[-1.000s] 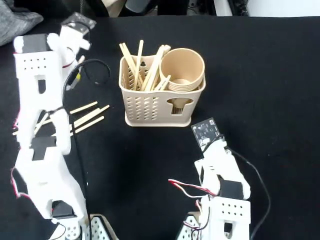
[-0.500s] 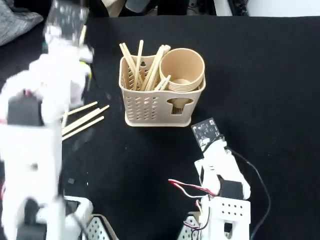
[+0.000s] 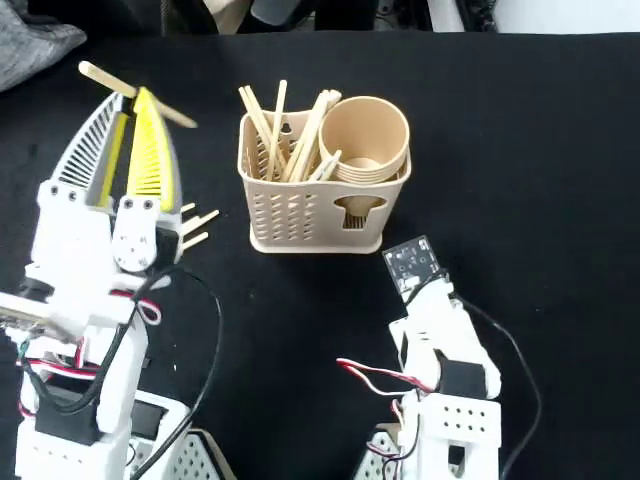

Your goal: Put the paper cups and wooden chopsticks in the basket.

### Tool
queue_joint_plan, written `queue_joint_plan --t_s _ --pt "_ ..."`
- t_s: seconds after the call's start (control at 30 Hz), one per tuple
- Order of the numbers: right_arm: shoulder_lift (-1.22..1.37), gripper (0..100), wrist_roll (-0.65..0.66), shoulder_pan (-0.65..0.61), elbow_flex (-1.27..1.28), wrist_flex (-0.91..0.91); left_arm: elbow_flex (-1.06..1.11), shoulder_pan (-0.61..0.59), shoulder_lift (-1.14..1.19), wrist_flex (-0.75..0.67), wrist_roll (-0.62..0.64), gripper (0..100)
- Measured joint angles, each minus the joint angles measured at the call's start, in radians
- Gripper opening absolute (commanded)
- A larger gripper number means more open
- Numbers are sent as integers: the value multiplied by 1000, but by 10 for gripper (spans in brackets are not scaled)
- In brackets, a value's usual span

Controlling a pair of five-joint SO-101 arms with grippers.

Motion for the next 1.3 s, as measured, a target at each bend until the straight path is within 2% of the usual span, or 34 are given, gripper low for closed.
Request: queue_joint_plan --t_s 0.17,0.33,0.57,0.6,0.73,0.8,0.93,1.13,1.3 --pt "0 12 0 0 0 0 -57 72 104 -6 81 29" --pt "0 12 0 0 0 0 -92 83 247 -6 149 29" --pt "0 12 0 0 0 0 -91 83 440 -5 158 34" --pt "0 12 0 0 0 0 -91 83 463 -3 158 56" --pt "0 12 0 0 0 0 -77 83 528 -2 158 257" --pt "0 12 0 0 0 0 -75 83 560 17 158 277" --pt "0 12 0 0 0 0 -114 83 582 183 146 278" --pt "0 12 0 0 0 0 -385 78 592 588 -55 278" --pt "0 12 0 0 0 0 -572 -55 624 930 -239 278"
